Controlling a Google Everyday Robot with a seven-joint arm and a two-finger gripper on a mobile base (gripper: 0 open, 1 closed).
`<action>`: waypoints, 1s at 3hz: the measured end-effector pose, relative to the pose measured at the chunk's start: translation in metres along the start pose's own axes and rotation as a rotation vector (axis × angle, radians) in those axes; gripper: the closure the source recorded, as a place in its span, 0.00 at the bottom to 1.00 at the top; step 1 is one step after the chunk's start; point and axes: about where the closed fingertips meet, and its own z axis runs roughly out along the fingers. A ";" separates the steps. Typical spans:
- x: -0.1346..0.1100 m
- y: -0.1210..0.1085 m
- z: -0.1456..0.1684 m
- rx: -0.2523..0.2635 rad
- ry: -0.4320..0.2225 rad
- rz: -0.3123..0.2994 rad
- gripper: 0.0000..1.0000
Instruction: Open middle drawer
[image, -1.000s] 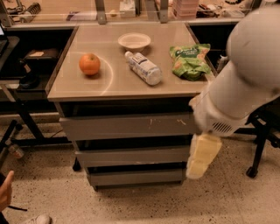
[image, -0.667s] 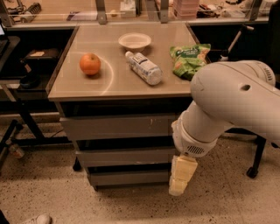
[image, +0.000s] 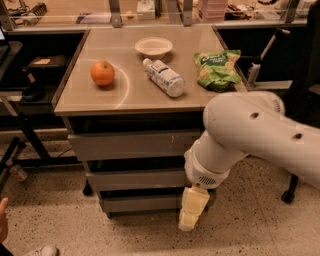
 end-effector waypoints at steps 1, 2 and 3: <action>-0.011 -0.001 0.074 -0.080 -0.032 0.033 0.00; -0.018 -0.014 0.153 -0.147 -0.050 0.092 0.00; -0.018 -0.014 0.153 -0.147 -0.050 0.092 0.00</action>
Offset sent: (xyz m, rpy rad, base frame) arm 0.0569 0.0827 -0.2141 0.0986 0.2027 -0.1015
